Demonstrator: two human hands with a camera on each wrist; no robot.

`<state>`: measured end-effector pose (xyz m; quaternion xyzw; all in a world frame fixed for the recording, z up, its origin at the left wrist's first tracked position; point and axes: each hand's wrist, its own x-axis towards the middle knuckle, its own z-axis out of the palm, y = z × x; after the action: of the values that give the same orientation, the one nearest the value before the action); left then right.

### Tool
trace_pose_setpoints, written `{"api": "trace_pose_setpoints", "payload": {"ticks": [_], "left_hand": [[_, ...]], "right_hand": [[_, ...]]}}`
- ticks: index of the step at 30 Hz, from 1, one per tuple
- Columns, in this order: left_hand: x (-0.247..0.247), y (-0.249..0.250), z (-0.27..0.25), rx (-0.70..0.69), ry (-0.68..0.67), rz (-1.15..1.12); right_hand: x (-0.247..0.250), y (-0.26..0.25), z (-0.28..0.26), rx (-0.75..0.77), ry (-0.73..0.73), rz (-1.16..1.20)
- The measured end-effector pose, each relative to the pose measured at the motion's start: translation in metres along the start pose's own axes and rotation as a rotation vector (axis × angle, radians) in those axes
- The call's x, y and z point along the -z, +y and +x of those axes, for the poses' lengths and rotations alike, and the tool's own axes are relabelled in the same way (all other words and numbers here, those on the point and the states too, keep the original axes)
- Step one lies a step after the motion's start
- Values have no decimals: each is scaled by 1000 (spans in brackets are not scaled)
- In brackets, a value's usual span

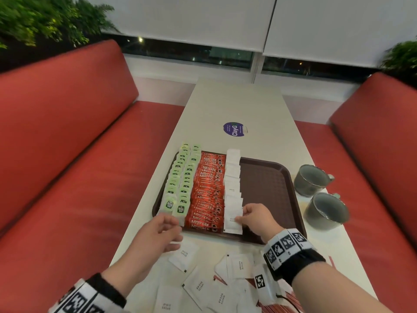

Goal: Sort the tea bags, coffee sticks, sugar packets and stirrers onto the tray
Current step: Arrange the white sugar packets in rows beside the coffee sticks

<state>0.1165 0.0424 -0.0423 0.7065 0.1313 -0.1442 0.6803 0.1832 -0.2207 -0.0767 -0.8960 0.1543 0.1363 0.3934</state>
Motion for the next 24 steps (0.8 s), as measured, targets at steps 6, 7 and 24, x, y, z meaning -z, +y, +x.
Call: {"api": "trace_pose_setpoints", "payload": {"ticks": [6, 7, 24], "left_hand": [[39, -21, -26, 41, 116, -64], [44, -22, -31, 46, 130, -79], [14, -56, -54, -57, -196, 1169]], "right_hand": [[1, -7, -7, 30, 40, -192], [4, -9, -11, 37, 58, -175], [-3, 25, -132, 299, -22, -202]]}}
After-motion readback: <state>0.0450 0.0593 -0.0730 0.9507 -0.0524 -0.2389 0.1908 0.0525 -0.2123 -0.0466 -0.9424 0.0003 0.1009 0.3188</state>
